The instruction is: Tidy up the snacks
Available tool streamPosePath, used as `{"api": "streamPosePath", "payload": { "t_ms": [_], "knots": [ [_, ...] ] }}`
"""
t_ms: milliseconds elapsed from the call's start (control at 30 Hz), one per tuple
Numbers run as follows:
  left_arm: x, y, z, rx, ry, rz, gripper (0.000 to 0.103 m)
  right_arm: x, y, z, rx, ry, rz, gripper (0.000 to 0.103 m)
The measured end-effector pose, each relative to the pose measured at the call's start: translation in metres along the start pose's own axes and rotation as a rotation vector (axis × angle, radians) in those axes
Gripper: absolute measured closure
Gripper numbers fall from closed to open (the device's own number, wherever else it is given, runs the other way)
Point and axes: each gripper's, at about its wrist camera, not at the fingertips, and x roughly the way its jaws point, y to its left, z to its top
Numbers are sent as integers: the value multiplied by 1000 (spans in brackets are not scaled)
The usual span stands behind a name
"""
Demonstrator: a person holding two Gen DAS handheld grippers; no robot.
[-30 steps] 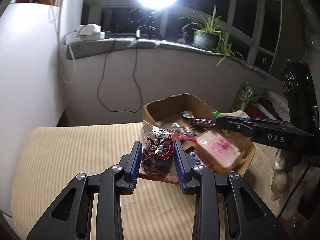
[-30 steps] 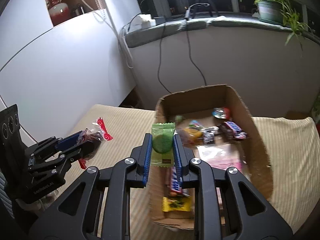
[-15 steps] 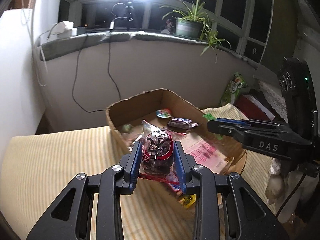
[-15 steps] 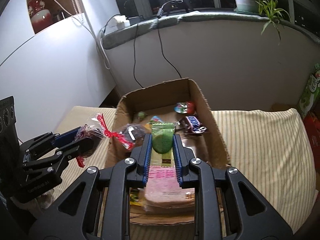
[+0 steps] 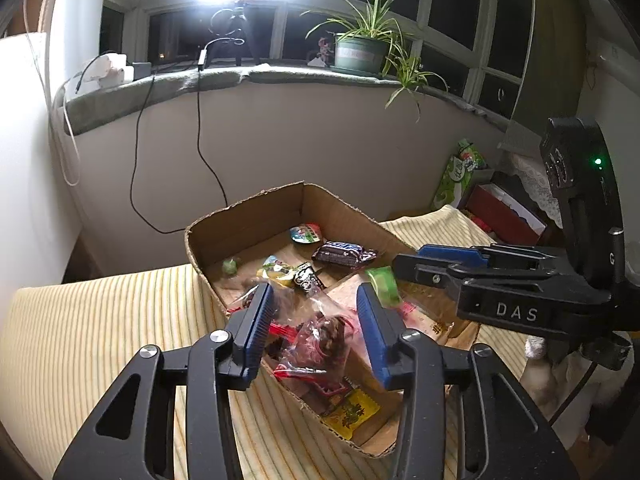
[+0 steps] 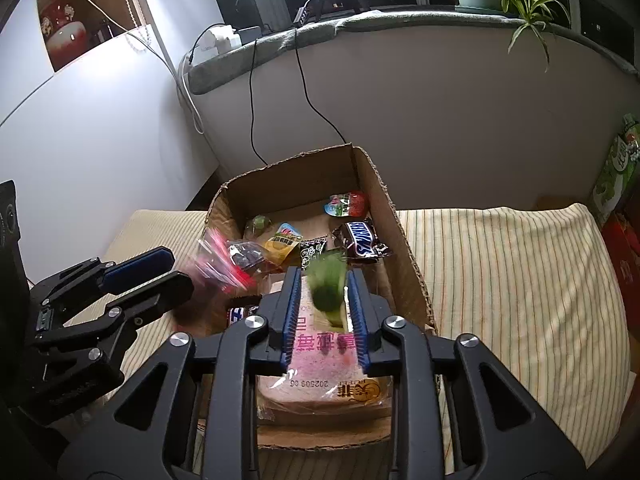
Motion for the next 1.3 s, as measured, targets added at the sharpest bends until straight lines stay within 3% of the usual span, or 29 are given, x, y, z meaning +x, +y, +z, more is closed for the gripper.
{"api": "streamPosePath", "payload": {
  "t_ms": [67, 233, 333, 567, 667, 867, 1300],
  "knots": [
    [-1, -1, 0, 1, -2, 2, 61, -2, 1, -1, -2, -7, -5, 53],
    [-5, 0, -1, -4, -7, 7, 60, -8, 2, -1, -5, -17, -10, 51],
    [-9, 1, -2, -7, -11, 10, 55, -12, 0, -2, 1, -30, -19, 38],
    [-21, 3, -6, -23, -23, 20, 46, -22, 4, -6, -13, -38, -41, 36],
    [-31, 6, -10, -50, -37, 27, 38, -30, 7, -9, -18, -61, -51, 21],
    [-49, 10, -21, -86, -55, 57, 32, -47, 9, -18, -19, -94, -70, 15],
    [-77, 5, -38, -85, -93, 141, 23, -72, 23, -48, -70, -123, -139, 14]
  ]
}}
